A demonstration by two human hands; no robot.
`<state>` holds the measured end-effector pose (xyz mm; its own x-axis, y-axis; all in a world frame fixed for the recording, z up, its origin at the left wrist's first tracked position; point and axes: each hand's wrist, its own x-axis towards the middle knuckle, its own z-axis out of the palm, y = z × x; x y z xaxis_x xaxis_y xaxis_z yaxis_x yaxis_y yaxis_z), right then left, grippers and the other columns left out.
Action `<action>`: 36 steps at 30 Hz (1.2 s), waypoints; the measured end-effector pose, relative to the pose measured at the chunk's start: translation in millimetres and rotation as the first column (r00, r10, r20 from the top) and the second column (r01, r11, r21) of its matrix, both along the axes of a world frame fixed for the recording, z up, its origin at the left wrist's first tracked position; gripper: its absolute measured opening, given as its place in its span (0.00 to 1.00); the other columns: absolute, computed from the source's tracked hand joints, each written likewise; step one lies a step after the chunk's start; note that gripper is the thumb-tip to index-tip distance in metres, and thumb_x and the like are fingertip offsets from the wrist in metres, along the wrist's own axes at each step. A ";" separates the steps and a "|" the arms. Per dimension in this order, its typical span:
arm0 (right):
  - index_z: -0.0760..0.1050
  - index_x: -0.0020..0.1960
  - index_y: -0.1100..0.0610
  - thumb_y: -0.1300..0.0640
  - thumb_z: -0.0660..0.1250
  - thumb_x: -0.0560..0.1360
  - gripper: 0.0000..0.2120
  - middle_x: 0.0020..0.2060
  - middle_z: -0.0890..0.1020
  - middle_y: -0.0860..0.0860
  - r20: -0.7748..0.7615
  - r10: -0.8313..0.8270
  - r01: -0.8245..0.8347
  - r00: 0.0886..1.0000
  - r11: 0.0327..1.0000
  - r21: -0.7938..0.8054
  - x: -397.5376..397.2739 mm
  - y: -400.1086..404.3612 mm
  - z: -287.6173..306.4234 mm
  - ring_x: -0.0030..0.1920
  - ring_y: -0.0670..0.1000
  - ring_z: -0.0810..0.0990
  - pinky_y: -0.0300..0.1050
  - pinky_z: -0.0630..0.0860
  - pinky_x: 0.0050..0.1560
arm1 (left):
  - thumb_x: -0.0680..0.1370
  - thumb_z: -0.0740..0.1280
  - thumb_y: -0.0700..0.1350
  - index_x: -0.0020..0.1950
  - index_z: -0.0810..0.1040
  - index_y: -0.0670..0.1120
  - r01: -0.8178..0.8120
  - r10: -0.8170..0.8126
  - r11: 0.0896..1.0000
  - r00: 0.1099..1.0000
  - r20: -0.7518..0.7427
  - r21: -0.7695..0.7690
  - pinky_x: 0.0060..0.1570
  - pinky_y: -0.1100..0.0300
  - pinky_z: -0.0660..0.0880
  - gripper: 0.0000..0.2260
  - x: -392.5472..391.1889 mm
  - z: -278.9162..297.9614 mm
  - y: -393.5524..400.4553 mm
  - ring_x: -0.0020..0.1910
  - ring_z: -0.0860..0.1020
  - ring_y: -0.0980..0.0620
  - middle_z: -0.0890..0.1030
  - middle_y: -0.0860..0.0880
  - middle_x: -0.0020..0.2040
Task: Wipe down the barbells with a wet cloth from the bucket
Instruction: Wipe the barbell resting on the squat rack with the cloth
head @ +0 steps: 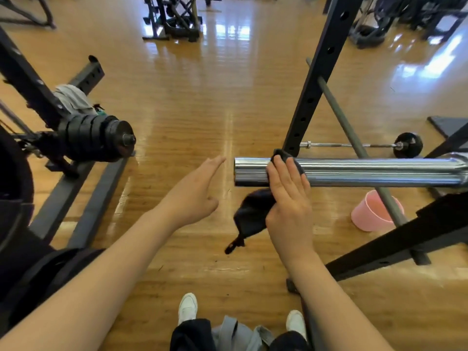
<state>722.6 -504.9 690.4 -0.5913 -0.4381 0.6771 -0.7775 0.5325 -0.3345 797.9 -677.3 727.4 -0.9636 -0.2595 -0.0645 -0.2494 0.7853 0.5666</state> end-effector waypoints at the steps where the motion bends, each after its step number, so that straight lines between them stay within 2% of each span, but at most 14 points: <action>1: 0.67 0.69 0.63 0.69 0.52 0.72 0.25 0.68 0.69 0.57 0.011 -0.051 0.051 0.999 0.998 -0.022 -0.8 2.0 -1.2 0.72 0.54 0.60 0.50 0.51 0.73 | 0.74 0.65 0.35 0.78 0.53 0.50 -0.023 0.023 1.000 0.999 -0.048 0.003 0.68 0.67 0.52 0.36 2.1 -3.1 0.3 0.76 0.53 0.56 0.57 0.52 0.77; 3: 0.64 0.70 0.65 0.70 0.51 0.71 0.27 0.69 0.67 0.59 0.016 -0.109 0.110 0.994 0.993 -0.037 7.8 -6.2 -5.3 0.73 0.54 0.57 0.51 0.47 0.74 | 0.74 0.62 0.33 0.76 0.58 0.48 -0.059 0.063 0.998 0.986 -0.156 0.025 0.69 0.66 0.54 0.32 2.8 -8.4 4.2 0.75 0.56 0.56 0.60 0.52 0.76; 5: 0.63 0.71 0.64 0.70 0.51 0.72 0.27 0.70 0.66 0.58 -0.031 -0.045 0.046 0.998 0.999 0.012 20.7 -26.2 -8.6 0.73 0.53 0.55 0.51 0.45 0.75 | 0.73 0.61 0.30 0.74 0.64 0.46 -0.065 0.076 0.997 0.962 -0.263 0.051 0.68 0.68 0.57 0.29 0.5 -14.2 10.7 0.73 0.61 0.57 0.65 0.53 0.73; 7: 0.68 0.69 0.64 0.67 0.51 0.73 0.24 0.69 0.69 0.59 -0.055 0.098 -0.091 0.994 0.989 0.116 31.4 -49.7 -3.6 0.72 0.55 0.58 0.51 0.46 0.74 | 0.73 0.60 0.32 0.69 0.70 0.43 -0.059 0.088 0.994 0.922 -0.377 0.089 0.59 0.71 0.66 0.25 -1.7 -22.5 14.3 0.65 0.71 0.56 0.73 0.52 0.65; 9: 0.72 0.65 0.66 0.65 0.51 0.73 0.23 0.66 0.73 0.60 -0.044 0.193 -0.180 0.980 0.961 0.208 30.7 -58.4 6.7 0.71 0.57 0.63 0.51 0.50 0.73 | 0.72 0.60 0.32 0.64 0.73 0.41 -0.089 0.139 0.987 0.888 -0.439 0.133 0.50 0.68 0.69 0.21 -0.1 -32.6 12.8 0.56 0.77 0.48 0.79 0.46 0.58; 12: 0.70 0.67 0.65 0.68 0.53 0.71 0.25 0.68 0.71 0.59 -0.065 0.271 -0.235 0.960 0.912 0.338 19.6 -44.8 18.7 0.71 0.58 0.65 0.49 0.51 0.73 | 0.70 0.58 0.25 0.69 0.70 0.42 -0.133 0.199 0.975 0.886 -0.419 0.180 0.63 0.66 0.66 0.29 6.3 -48.0 4.4 0.66 0.71 0.52 0.74 0.46 0.66; 15: 0.63 0.72 0.63 0.67 0.55 0.72 0.27 0.72 0.65 0.59 -0.065 0.306 -0.262 0.950 0.893 0.366 6.1 -30.5 26.8 0.73 0.57 0.58 0.50 0.49 0.74 | 0.71 0.58 0.29 0.70 0.69 0.41 -0.189 0.247 0.968 0.816 -0.522 0.163 0.67 0.62 0.65 0.27 8.8 -53.3 3.5 0.69 0.64 0.59 0.70 0.46 0.70; 18: 0.58 0.73 0.60 0.64 0.56 0.75 0.26 0.72 0.63 0.57 -0.077 0.269 -0.224 0.960 0.904 0.365 -4.0 -15.4 23.2 0.74 0.55 0.56 0.51 0.50 0.74 | 0.72 0.58 0.37 0.71 0.65 0.37 -0.108 0.049 0.993 0.713 -0.700 -0.041 0.72 0.58 0.60 0.26 4.9 -54.0 20.6 0.73 0.61 0.50 0.66 0.42 0.71; 20: 0.57 0.73 0.60 0.61 0.58 0.77 0.26 0.72 0.62 0.55 -0.056 0.228 -0.195 0.972 0.917 0.349 -5.3 -6.0 18.8 0.74 0.52 0.55 0.48 0.50 0.75 | 0.73 0.62 0.41 0.72 0.61 0.36 -0.028 -0.114 0.983 0.677 -0.728 -0.180 0.73 0.52 0.59 0.28 -2.2 -54.7 37.5 0.74 0.58 0.45 0.62 0.39 0.72; 23: 0.59 0.74 0.60 0.56 0.59 0.76 0.27 0.72 0.61 0.52 0.002 0.226 -0.210 0.974 0.901 0.379 -5.8 -1.7 24.2 0.74 0.51 0.56 0.48 0.51 0.74 | 0.73 0.63 0.49 0.74 0.53 0.37 -0.027 -0.151 0.970 0.715 -0.683 -0.243 0.73 0.49 0.58 0.34 -17.3 -56.3 52.2 0.75 0.54 0.44 0.56 0.40 0.75; 26: 0.59 0.74 0.59 0.53 0.64 0.73 0.33 0.74 0.61 0.51 0.125 0.281 -0.308 0.951 0.850 0.428 -12.7 7.6 43.4 0.75 0.49 0.55 0.50 0.51 0.75 | 0.74 0.59 0.47 0.73 0.54 0.38 -0.057 -0.056 0.988 0.726 -0.686 -0.141 0.70 0.49 0.64 0.31 -28.3 -52.8 59.5 0.74 0.57 0.40 0.58 0.38 0.74; 30: 0.61 0.73 0.58 0.48 0.65 0.73 0.32 0.72 0.63 0.49 0.214 0.292 -0.345 0.932 0.895 0.282 -22.0 15.8 55.2 0.73 0.49 0.60 0.61 0.61 0.70 | 0.76 0.60 0.43 0.71 0.64 0.33 -0.046 0.010 0.999 0.656 -0.755 -0.027 0.64 0.48 0.71 0.25 -24.0 -49.1 57.2 0.71 0.64 0.40 0.66 0.35 0.71; 33: 0.66 0.71 0.58 0.48 0.63 0.75 0.28 0.71 0.67 0.51 0.162 0.284 -0.322 0.945 0.895 0.309 -19.8 10.6 46.5 0.73 0.49 0.62 0.50 0.53 0.74 | 0.76 0.61 0.41 0.68 0.68 0.32 -0.005 0.043 0.999 0.601 -0.798 0.050 0.61 0.52 0.74 0.22 -14.5 -56.3 51.9 0.67 0.70 0.41 0.69 0.36 0.68; 36: 0.68 0.70 0.58 0.49 0.60 0.76 0.25 0.69 0.68 0.50 0.102 0.245 -0.265 0.964 0.907 0.328 -15.0 6.5 41.6 0.72 0.47 0.61 0.42 0.46 0.74 | 0.74 0.63 0.38 0.68 0.69 0.33 -0.036 0.182 0.978 0.637 -0.749 0.207 0.63 0.59 0.70 0.23 -6.9 -59.2 43.2 0.62 0.74 0.44 0.75 0.36 0.64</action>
